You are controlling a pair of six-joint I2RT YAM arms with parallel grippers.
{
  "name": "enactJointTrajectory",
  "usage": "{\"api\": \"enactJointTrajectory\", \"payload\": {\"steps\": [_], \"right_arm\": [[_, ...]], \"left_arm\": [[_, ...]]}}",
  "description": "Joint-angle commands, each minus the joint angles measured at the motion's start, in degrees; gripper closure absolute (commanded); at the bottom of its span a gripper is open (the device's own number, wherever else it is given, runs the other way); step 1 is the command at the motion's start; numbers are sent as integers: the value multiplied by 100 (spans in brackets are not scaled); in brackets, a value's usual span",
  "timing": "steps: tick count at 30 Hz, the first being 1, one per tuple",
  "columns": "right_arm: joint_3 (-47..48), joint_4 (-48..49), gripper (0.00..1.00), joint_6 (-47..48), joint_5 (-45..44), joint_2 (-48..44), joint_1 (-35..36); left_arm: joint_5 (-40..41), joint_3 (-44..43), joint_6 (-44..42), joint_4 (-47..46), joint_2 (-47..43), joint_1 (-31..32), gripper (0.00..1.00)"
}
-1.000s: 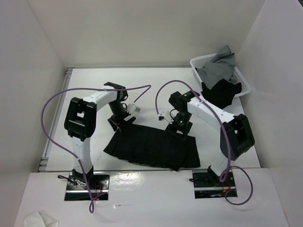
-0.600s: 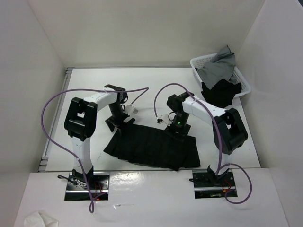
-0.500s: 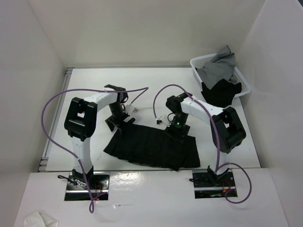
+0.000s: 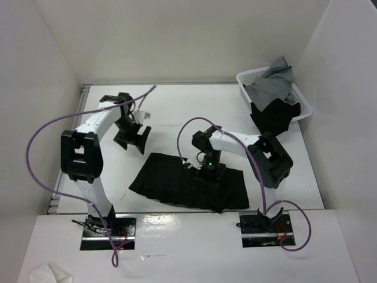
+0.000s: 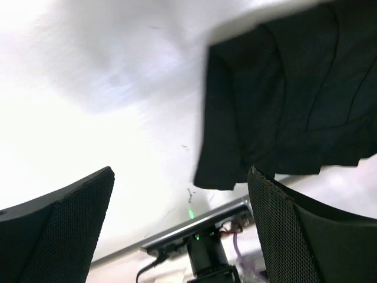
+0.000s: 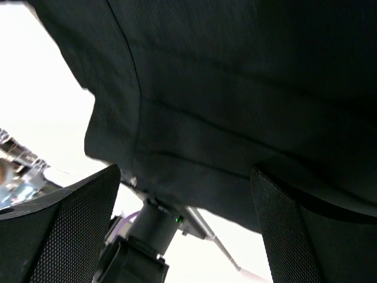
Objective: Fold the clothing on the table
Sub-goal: Fold the skirt
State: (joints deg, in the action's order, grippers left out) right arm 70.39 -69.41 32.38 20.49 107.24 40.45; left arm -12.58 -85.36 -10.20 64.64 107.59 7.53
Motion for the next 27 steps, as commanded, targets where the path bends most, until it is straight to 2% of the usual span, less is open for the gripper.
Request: {"api": "enactJointTrajectory", "payload": {"steps": [1, 8, 22, 27], "right_arm": [[-52, 550, 5, -267, -141, 95, 218], [1, 1455, 5, -741, -590, 578, 288], [1354, 2554, 4, -1629, -1319, 1405, 288], [2011, 2722, 4, -2042, -1504, 1606, -212]], "left_arm": [[-192, -262, 185, -4, -563, -497, 0], [-26, -262, 185, -57, -1065, -1043, 0], [-140, -367, 26, 154, -1276, -1447, 0], [-140, -429, -26, 154, -1328, -1447, 0]]}}
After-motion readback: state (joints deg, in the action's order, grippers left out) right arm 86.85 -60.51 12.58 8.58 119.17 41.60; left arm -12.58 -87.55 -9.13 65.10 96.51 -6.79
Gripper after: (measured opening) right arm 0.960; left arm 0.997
